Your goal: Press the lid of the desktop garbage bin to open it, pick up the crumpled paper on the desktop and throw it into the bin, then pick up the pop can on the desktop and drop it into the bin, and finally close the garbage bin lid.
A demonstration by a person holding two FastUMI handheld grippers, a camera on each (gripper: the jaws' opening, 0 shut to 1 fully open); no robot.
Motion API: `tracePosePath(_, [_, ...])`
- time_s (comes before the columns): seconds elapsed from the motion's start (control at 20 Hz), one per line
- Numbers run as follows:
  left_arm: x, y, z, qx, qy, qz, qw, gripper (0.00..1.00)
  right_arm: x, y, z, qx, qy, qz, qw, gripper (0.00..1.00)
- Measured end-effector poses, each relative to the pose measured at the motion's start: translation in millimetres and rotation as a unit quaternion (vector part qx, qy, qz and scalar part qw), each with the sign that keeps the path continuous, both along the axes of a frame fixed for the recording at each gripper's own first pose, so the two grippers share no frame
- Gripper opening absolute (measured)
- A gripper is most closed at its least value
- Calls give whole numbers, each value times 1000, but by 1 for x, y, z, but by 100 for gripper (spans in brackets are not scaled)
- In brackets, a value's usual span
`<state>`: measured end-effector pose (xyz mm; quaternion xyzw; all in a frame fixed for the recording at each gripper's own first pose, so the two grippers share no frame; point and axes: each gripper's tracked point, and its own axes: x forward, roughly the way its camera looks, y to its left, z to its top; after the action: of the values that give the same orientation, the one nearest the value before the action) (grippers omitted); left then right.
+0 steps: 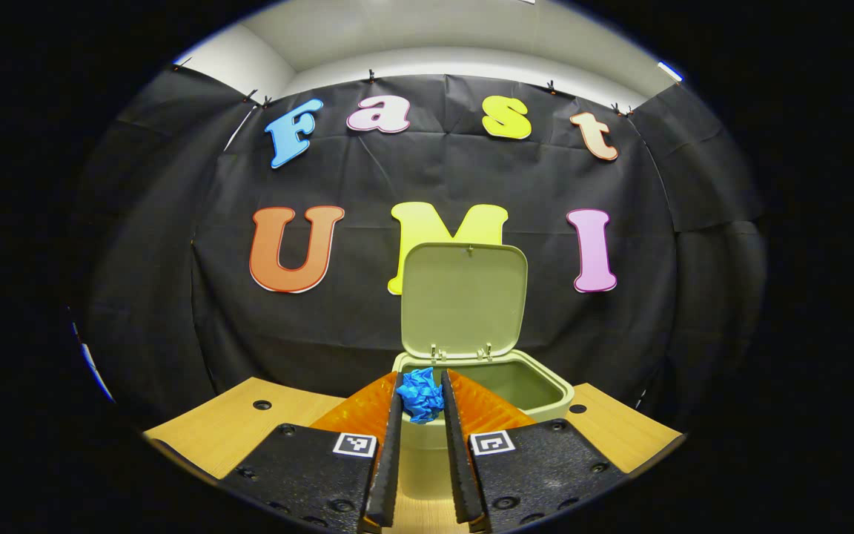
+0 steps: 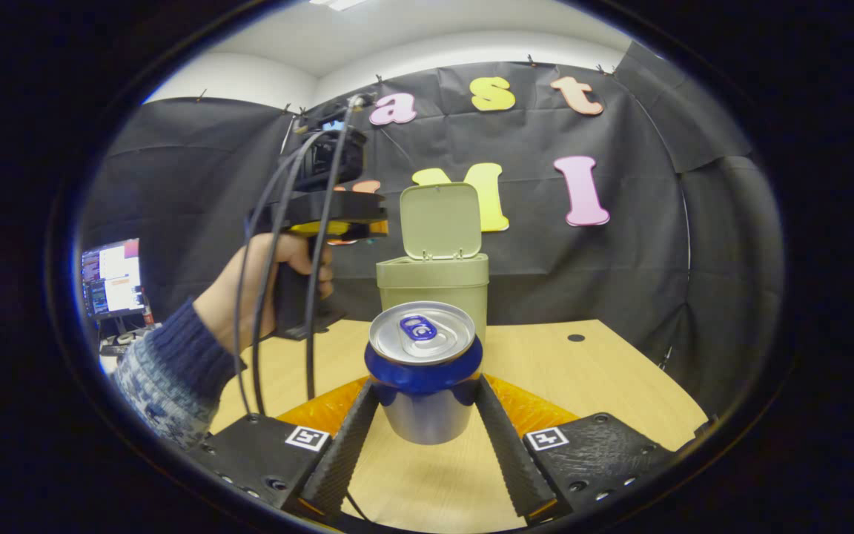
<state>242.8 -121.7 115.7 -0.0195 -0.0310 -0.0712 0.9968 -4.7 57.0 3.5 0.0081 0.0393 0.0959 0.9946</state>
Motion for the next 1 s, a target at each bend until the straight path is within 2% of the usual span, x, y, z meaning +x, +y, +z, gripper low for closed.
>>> tracePosePath(0.2, [34,-15,4,5,17,2,1000,32,-2,-3,4,11,-6,2,1000,81])
tracePosePath(0.35, [60,-34,0,17,35,-16,999,32,-2,-13,6,28,2,1,1000,82])
tracePosePath(0.4, [64,-38,-1,26,37,-19,999,28,1,-20,9,30,0,-2,1000,81])
tracePosePath(0.45, [66,-41,-5,33,40,-21,998,32,3,-27,11,33,-3,-9,999,81])
tracePosePath(0.5, [68,-45,-9,26,42,-32,998,28,6,-34,14,36,-6,-17,999,81])
tracePosePath(0.55, [69,-49,-10,11,45,-36,998,32,7,-38,14,41,-8,-22,999,81])
tracePosePath(0.6, [71,-49,-15,0,53,-35,998,32,8,-41,15,49,-6,-23,999,81])
tracePosePath(0.65, [71,-48,-21,3,64,-32,997,28,8,-42,14,56,-3,-22,998,81])
tracePosePath(0.7, [74,-44,-29,9,71,-23,997,33,8,-44,14,60,-1,-23,998,81])
tracePosePath(0.75, [74,-43,-30,14,73,-23,997,28,7,-46,15,59,-2,-24,998,81])
tracePosePath(0.8, [73,-45,-27,13,69,-25,997,34,7,-48,16,58,-6,-28,998,81])
tracePosePath(1.0, [68,-52,-27,19,66,-46,997,37,9,-51,17,53,-14,-39,998,81])
